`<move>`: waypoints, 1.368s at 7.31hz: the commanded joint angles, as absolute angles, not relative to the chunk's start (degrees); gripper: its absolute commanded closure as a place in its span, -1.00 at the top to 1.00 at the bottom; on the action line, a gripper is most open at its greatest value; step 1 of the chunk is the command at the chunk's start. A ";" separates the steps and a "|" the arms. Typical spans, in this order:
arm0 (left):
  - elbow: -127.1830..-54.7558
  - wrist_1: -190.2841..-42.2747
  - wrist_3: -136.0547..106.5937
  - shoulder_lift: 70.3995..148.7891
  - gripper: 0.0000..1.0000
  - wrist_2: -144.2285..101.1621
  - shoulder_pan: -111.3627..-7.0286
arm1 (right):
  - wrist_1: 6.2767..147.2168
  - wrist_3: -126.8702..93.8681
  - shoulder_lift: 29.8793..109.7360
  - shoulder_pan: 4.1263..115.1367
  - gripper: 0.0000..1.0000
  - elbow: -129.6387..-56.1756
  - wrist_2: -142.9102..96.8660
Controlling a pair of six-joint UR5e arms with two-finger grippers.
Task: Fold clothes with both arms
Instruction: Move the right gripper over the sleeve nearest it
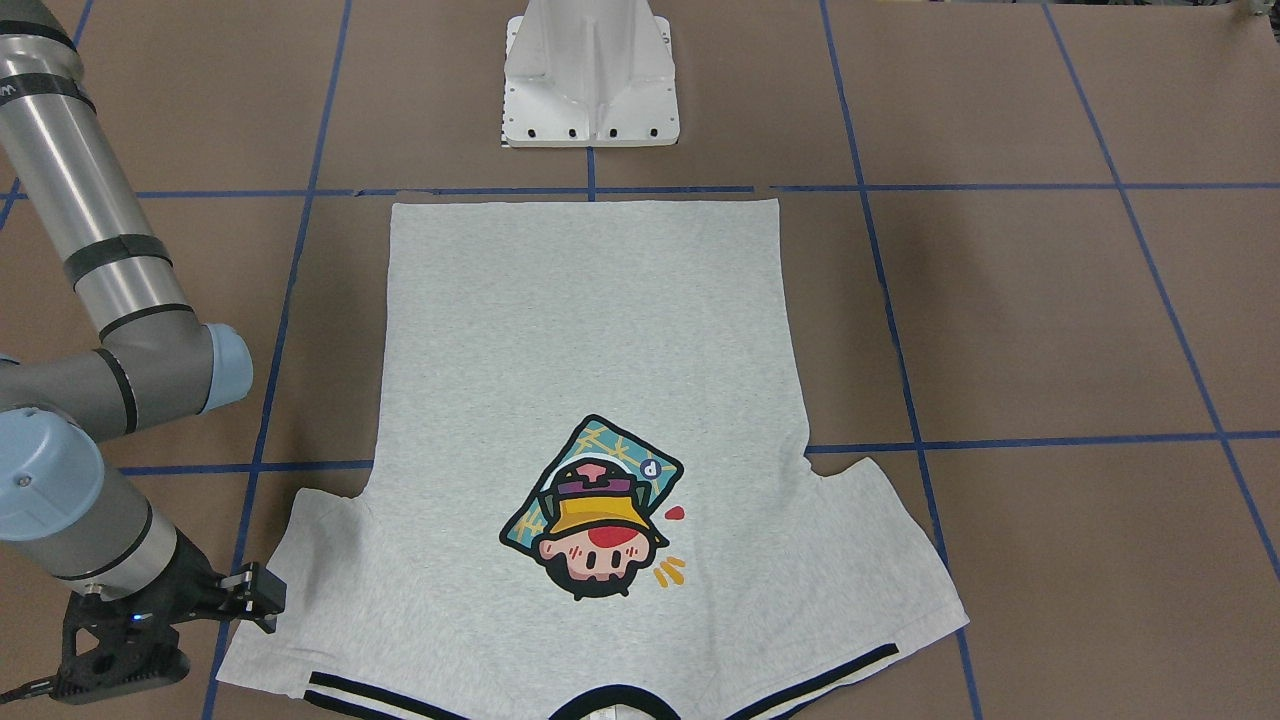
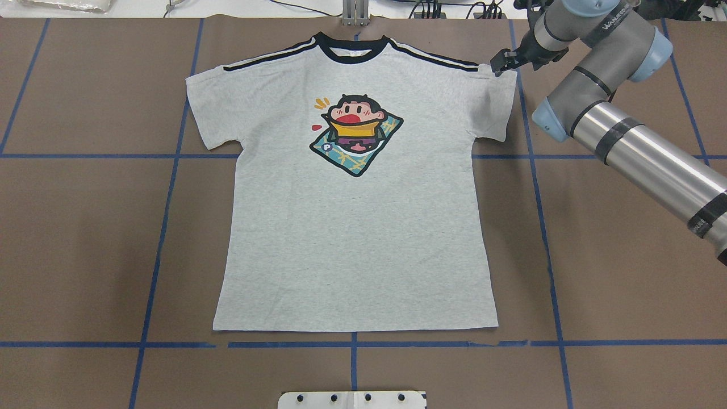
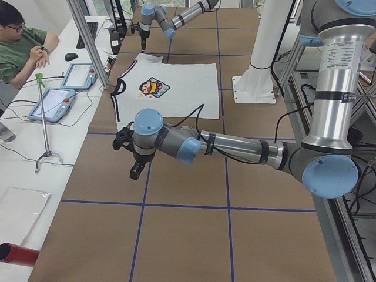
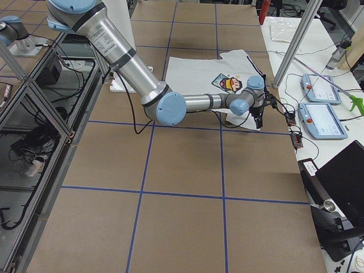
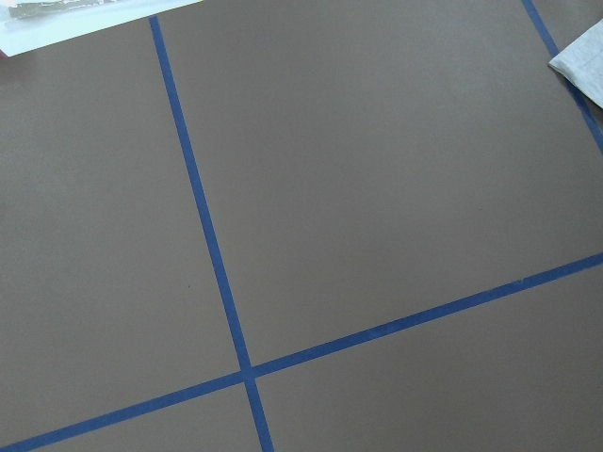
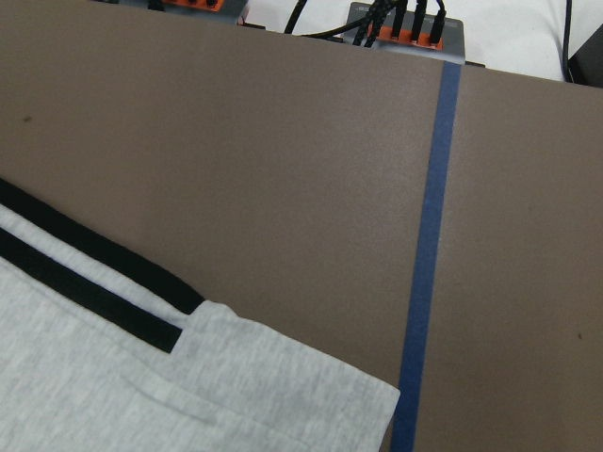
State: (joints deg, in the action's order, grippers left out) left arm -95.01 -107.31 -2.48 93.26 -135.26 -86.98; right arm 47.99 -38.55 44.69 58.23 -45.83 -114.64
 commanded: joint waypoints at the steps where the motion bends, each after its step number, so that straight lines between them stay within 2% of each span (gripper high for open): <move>1: -95.01 -107.31 -2.55 93.52 1.00 -135.26 -87.10 | 43.95 -38.58 44.03 58.18 0.97 -40.80 -114.43; 2: -95.10 -107.31 -2.55 93.69 1.00 -135.26 -87.27 | 44.03 -38.58 43.60 58.18 0.93 -39.65 -114.17; 3: -95.10 -107.23 -2.55 93.95 1.00 -135.35 -87.45 | 44.03 -38.58 41.24 58.18 0.78 -36.68 -113.82; 5: -95.01 -107.14 -2.55 94.04 1.00 -135.35 -87.54 | 44.03 -38.58 40.61 58.18 0.38 -36.04 -113.20; 7: -95.01 -106.96 -2.64 94.04 1.00 -135.35 -87.54 | 44.03 -38.58 40.25 58.10 0.17 -35.51 -113.12; 10: -95.10 -106.61 -2.72 94.04 1.00 -136.66 -88.06 | 44.03 -38.58 40.34 57.92 0.15 -35.07 -113.12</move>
